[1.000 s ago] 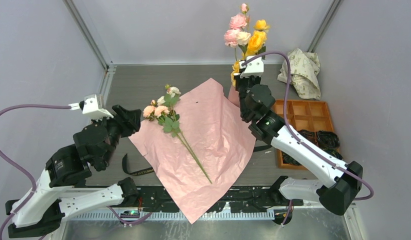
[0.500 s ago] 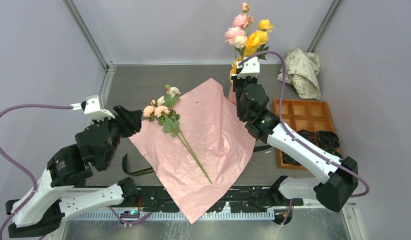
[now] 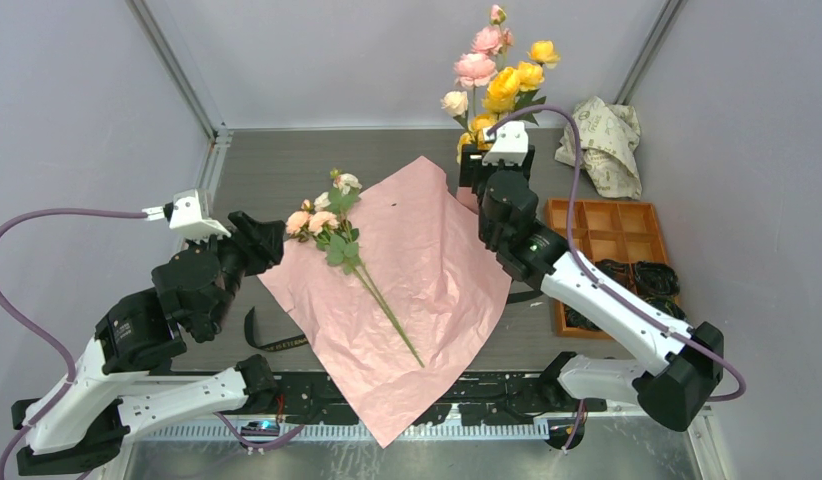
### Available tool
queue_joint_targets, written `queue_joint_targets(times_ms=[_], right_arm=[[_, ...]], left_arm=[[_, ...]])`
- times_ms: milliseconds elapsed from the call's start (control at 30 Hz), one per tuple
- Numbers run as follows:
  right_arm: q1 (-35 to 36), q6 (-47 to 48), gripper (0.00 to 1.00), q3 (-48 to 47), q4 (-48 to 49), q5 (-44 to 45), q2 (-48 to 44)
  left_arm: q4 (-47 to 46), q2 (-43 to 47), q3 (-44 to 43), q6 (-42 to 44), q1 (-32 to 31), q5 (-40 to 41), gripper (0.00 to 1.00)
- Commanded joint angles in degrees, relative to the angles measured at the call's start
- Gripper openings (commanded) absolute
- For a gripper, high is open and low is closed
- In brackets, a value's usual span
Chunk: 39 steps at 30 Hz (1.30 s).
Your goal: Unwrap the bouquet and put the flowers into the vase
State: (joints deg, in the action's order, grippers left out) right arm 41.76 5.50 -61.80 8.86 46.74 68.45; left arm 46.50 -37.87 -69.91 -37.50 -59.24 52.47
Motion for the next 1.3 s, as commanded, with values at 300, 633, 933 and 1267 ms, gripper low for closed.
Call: queue_joint_targets(times_ms=[300, 633, 933, 1267], right_arm=[[-0.4, -6.6, 0.74, -4.2, -9.3, 8.9, -0.7], [-0.4, -14.8, 0.76, -6.9, -20.5, 5.7, -1.9], [-0.4, -20.7, 0.95, -13.7, -32.7, -1.1, -10.0], [-0.4, -22.2, 0.96, -16.5, -39.7, 0.9, -12.6]], left_arm=[[-3.5, -0.6, 0.1, -0.5, -0.1, -0.2, 0.55], [-3.9, -2.1, 0.4, -0.6, -0.2, -0.2, 0.58], [-7.1, -7.0, 0.5, -1.1, -0.1, -4.0, 0.64], [-8.8, -14.6, -1.0, -2.1, 0.0, -7.4, 0.69]])
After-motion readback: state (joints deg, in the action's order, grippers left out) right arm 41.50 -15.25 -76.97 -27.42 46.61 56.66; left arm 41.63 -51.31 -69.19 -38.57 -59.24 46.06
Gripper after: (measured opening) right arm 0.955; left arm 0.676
